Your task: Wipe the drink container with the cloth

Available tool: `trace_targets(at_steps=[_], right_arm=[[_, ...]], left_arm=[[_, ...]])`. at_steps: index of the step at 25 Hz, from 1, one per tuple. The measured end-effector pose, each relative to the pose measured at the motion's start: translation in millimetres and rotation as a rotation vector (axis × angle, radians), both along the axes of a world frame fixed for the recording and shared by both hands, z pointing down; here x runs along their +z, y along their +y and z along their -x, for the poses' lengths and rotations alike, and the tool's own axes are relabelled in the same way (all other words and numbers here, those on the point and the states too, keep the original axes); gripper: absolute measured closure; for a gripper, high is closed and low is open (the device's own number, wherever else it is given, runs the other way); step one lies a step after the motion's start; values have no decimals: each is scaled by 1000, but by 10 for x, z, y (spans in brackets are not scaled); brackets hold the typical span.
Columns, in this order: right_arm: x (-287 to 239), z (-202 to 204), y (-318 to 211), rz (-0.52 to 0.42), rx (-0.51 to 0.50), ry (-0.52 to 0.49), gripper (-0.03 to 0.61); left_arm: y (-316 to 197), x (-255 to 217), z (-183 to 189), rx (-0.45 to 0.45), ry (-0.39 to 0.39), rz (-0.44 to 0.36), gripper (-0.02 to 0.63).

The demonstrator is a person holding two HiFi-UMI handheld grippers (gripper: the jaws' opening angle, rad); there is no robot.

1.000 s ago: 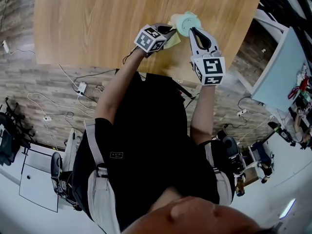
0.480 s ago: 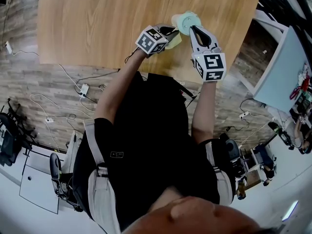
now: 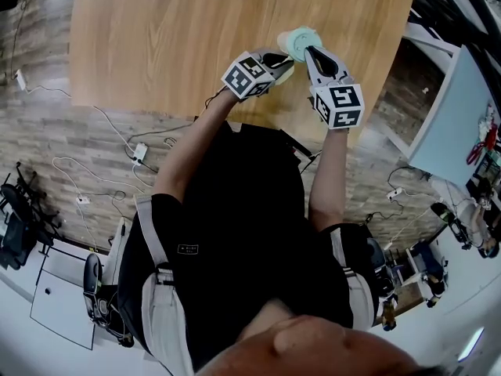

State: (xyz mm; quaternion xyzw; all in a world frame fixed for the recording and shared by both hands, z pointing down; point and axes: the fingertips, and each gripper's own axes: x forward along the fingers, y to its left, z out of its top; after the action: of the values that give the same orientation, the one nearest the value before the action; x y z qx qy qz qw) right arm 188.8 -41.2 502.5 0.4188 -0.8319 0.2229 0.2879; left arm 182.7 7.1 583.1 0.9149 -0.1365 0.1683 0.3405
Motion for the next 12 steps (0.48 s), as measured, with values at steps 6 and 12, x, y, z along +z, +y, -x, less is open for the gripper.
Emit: trace_targets(at_steps=[6,12], right_arm=[[28,-3,-35,6,11,8,538],[-118,-64,-119,-44,50,-4,538]], left_arm=[[14,-82,7,31,4,-23,580],[63,-173,-24,65,19,-28,580]])
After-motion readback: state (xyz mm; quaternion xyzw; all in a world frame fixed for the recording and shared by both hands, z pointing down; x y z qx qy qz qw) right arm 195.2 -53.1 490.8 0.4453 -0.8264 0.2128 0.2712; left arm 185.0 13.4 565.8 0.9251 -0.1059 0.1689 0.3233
